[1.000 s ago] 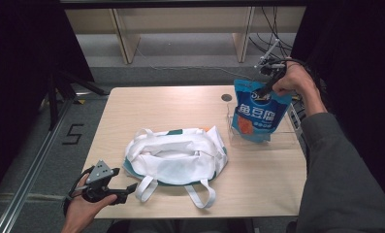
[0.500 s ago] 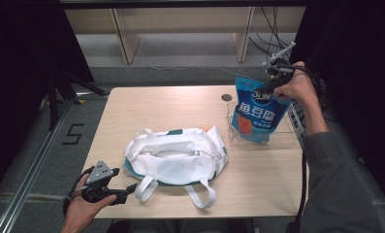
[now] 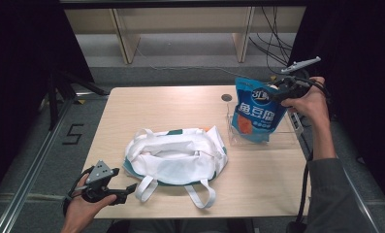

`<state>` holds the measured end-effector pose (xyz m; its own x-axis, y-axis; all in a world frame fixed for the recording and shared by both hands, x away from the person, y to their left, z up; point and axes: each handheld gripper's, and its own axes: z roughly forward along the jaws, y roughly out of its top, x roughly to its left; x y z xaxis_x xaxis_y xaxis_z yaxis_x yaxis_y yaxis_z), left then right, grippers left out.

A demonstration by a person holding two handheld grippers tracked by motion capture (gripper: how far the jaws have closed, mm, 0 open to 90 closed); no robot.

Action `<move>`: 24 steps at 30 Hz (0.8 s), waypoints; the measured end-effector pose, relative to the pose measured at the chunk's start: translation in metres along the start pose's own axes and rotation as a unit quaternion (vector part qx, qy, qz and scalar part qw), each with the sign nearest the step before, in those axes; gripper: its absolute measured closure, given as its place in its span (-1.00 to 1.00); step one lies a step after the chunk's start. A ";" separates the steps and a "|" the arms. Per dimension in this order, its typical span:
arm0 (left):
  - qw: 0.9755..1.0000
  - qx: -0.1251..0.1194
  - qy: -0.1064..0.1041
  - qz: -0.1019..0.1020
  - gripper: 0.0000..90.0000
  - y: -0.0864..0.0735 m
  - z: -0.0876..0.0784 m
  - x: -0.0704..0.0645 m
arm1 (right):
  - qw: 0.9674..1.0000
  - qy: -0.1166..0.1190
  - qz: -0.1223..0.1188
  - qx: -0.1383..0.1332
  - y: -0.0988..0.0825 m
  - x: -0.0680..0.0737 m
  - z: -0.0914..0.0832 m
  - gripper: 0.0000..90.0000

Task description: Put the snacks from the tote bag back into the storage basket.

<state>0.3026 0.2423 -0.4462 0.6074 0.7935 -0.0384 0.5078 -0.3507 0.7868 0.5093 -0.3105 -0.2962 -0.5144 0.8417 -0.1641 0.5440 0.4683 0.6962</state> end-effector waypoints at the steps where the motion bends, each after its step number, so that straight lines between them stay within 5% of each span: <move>1: 1.000 -0.005 -0.004 0.000 -0.65 0.000 0.001 0.000 | 1.000 -0.004 0.007 -0.002 -0.005 0.001 0.000 -0.04; 6: 1.000 0.000 -0.006 0.002 -0.65 0.000 0.001 0.000 | 0.999 -0.010 0.041 -0.012 -0.032 0.003 -0.006 -0.05; 11: 1.000 0.001 -0.006 0.004 -0.65 0.000 0.001 0.000 | 0.998 -0.011 0.050 -0.022 -0.054 0.008 -0.007 -0.07; 16: 1.000 0.001 -0.007 0.006 -0.65 0.000 0.002 -0.001 | 0.999 -0.006 0.049 -0.006 -0.070 0.011 -0.003 -0.04; 19: 1.000 0.002 -0.007 0.008 -0.65 0.000 0.001 -0.001 | 0.998 -0.008 0.068 0.018 -0.074 0.012 -0.003 -0.01; 22: 1.000 0.000 -0.009 0.009 -0.65 0.000 0.002 -0.002 | 0.998 -0.009 0.056 0.021 -0.079 0.010 0.001 0.16; 24: 1.000 0.000 -0.009 0.009 -0.65 0.000 0.002 -0.002 | 0.997 -0.003 0.073 0.033 -0.081 0.011 0.002 0.31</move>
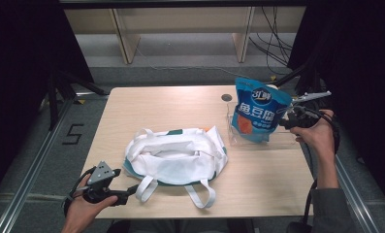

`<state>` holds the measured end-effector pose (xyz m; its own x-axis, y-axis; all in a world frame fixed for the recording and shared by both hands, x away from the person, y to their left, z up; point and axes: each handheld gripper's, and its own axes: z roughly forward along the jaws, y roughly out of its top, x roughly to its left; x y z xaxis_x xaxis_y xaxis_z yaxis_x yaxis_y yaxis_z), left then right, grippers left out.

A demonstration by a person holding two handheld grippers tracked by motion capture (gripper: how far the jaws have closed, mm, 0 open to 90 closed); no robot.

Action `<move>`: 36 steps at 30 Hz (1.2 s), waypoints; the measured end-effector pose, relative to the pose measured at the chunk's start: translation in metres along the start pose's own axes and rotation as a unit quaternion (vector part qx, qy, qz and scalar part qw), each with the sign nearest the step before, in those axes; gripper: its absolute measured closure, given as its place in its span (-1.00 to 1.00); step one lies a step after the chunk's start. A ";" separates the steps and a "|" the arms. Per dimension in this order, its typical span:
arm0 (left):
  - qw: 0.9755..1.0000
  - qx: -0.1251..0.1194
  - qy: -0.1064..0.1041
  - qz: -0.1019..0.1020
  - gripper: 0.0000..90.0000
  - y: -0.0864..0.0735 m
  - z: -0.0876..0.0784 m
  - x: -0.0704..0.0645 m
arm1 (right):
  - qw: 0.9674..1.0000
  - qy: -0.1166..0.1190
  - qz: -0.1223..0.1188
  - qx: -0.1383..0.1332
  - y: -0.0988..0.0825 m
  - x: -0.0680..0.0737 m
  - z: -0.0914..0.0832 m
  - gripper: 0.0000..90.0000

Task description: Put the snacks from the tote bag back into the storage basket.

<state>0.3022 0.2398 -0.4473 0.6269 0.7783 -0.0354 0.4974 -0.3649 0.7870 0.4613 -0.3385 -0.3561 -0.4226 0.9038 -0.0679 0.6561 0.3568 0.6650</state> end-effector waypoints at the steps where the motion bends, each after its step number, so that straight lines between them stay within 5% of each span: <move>1: 1.000 0.000 -0.001 -0.001 -0.65 0.000 0.000 0.000 | 1.000 0.001 0.000 0.006 -0.001 0.000 0.001 0.36; 6: 1.000 -0.003 -0.001 -0.005 -0.65 0.000 0.001 0.000 | 1.000 0.012 -0.011 0.004 -0.004 -0.001 0.009 0.88; 9: 1.000 -0.001 -0.005 0.000 -0.65 0.000 0.001 0.000 | 1.000 0.017 -0.014 0.011 -0.004 -0.003 0.011 0.98; 12: 1.000 -0.002 -0.001 0.000 -0.65 0.000 0.001 0.000 | 0.999 0.017 -0.029 0.009 -0.007 -0.004 0.012 1.00; 18: 1.000 -0.001 -0.001 -0.002 -0.65 0.000 0.000 0.000 | 0.999 0.025 -0.021 0.011 -0.007 -0.004 0.005 1.00; 20: 1.000 0.000 -0.002 0.000 -0.65 0.000 0.000 0.000 | 0.999 0.026 -0.040 0.003 -0.007 -0.005 0.007 1.00; 27: 1.000 0.001 -0.005 0.002 -0.65 0.000 0.000 0.000 | 0.999 0.034 -0.019 -0.001 -0.002 -0.002 0.010 1.00; 32: 1.000 0.000 -0.004 0.003 -0.65 0.000 0.000 0.000 | 0.999 0.030 -0.029 -0.007 -0.002 -0.007 0.017 1.00; 36: 1.000 0.000 -0.003 0.002 -0.65 0.000 0.001 0.000 | 1.000 0.029 -0.005 -0.010 -0.002 -0.009 0.019 1.00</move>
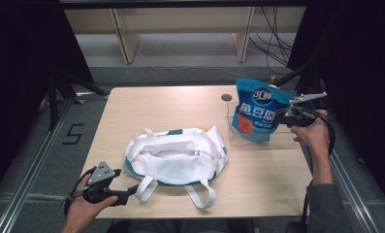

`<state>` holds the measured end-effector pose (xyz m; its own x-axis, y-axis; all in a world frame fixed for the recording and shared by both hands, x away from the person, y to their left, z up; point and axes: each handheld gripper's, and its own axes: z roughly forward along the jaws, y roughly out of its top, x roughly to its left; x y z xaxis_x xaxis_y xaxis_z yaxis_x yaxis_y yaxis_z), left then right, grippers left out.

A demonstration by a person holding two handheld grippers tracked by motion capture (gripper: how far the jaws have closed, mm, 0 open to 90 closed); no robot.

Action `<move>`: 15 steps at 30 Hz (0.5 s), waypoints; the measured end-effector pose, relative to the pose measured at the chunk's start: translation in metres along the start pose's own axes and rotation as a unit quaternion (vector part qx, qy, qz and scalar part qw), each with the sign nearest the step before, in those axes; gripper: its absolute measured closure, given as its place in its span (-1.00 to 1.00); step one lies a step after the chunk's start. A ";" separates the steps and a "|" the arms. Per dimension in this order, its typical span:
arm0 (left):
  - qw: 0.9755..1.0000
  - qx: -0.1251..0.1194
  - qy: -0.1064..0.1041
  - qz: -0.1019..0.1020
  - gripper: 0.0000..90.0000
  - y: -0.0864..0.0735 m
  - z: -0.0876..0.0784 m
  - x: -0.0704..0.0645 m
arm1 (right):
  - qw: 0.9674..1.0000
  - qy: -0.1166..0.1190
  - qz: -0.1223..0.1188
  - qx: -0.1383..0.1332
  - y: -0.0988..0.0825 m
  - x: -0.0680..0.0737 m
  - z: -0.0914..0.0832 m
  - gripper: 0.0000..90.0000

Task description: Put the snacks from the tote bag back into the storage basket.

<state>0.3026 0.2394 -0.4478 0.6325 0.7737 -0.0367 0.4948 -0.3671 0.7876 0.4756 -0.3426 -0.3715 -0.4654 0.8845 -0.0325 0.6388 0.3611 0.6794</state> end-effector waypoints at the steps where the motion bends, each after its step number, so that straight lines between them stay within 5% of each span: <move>1: 1.000 0.000 0.001 0.002 -0.65 0.000 0.000 0.000 | 1.000 -0.001 0.000 -0.001 0.000 -0.002 0.000 1.00; 8: 1.000 0.000 0.001 -0.002 -0.65 0.000 0.000 0.000 | 1.000 -0.009 -0.007 -0.014 -0.001 -0.010 0.003 1.00; 11: 1.000 0.003 0.003 0.002 -0.65 0.000 0.000 0.000 | 1.000 -0.007 0.009 -0.011 0.000 -0.011 0.003 1.00; 13: 1.000 0.003 0.002 0.003 -0.65 0.000 0.000 0.000 | 1.000 -0.010 -0.009 -0.024 -0.001 -0.017 0.005 1.00; 15: 1.000 -0.001 0.002 0.002 -0.65 0.000 0.000 0.000 | 1.000 -0.004 0.006 -0.020 0.000 -0.017 0.005 1.00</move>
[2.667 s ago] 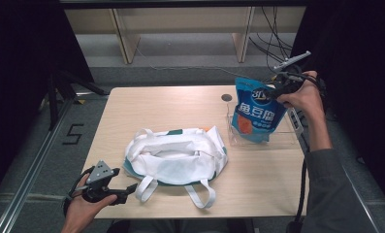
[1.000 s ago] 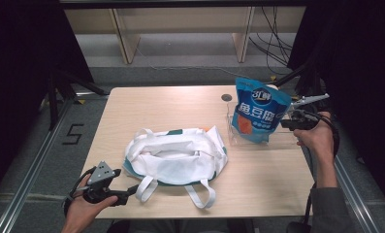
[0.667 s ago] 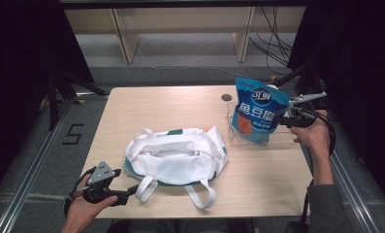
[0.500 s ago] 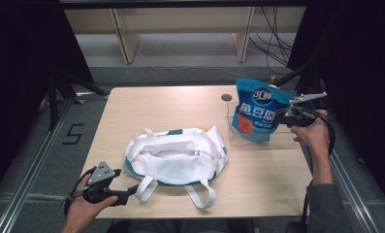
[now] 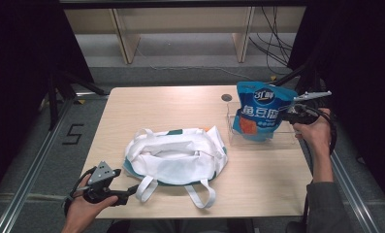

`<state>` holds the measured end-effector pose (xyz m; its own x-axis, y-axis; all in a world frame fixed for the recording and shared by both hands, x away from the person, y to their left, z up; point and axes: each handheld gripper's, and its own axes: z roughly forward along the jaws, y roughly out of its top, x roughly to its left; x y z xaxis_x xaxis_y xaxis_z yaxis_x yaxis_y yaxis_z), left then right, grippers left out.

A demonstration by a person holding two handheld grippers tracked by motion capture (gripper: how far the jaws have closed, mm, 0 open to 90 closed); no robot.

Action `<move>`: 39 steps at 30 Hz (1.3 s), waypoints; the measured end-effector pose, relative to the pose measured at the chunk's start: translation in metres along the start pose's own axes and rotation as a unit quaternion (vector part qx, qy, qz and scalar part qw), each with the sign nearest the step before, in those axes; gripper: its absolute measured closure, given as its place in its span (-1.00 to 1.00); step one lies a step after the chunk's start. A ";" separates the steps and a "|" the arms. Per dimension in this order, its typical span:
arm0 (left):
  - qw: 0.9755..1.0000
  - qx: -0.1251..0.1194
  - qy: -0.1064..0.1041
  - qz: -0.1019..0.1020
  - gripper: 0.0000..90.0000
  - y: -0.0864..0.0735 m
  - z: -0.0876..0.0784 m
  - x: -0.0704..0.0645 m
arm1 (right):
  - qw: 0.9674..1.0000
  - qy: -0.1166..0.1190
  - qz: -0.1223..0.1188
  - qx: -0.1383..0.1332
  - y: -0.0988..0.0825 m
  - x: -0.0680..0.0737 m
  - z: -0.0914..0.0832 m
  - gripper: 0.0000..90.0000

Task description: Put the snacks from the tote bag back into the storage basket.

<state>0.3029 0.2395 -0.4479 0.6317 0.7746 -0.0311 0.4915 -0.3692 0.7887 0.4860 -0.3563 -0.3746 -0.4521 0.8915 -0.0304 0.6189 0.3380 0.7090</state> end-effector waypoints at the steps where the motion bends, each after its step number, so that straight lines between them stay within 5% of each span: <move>1: 1.000 0.001 0.000 0.000 -0.65 0.000 0.000 0.000 | 1.000 -0.004 -0.001 0.001 0.000 0.000 0.000 1.00; 2: 1.000 0.000 0.000 0.000 -0.65 0.000 0.000 0.000 | 1.000 -0.007 -0.014 -0.004 0.000 -0.003 0.001 1.00; 9: 1.000 0.000 0.001 -0.001 -0.65 0.000 0.000 0.000 | 1.000 -0.009 0.003 -0.005 0.000 -0.004 0.003 1.00; 14: 1.000 0.001 0.000 -0.004 -0.65 0.000 -0.001 0.000 | 1.000 -0.012 -0.011 -0.006 0.000 -0.004 0.003 1.00; 20: 1.000 -0.004 0.002 -0.005 -0.65 0.000 -0.001 0.000 | 1.000 0.000 0.011 -0.017 -0.005 0.003 -0.005 0.96; 33: 1.000 -0.003 0.003 -0.003 -0.65 0.000 -0.002 0.000 | 0.998 0.024 0.039 -0.031 -0.008 0.025 -0.014 0.43; 38: 1.000 -0.006 0.005 -0.004 -0.65 0.000 -0.002 0.000 | 0.995 0.062 0.064 -0.044 -0.008 0.040 -0.016 0.26; 39: 1.000 -0.002 0.003 -0.003 -0.65 0.000 -0.002 0.001 | 0.996 0.064 0.050 -0.042 -0.008 0.041 -0.017 0.22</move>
<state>0.3022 0.2410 -0.4468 0.6243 0.7805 -0.0326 0.4933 -0.3616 0.7911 0.4517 -0.3276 -0.3699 -0.4732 0.8714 0.1295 0.6117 0.2192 0.7601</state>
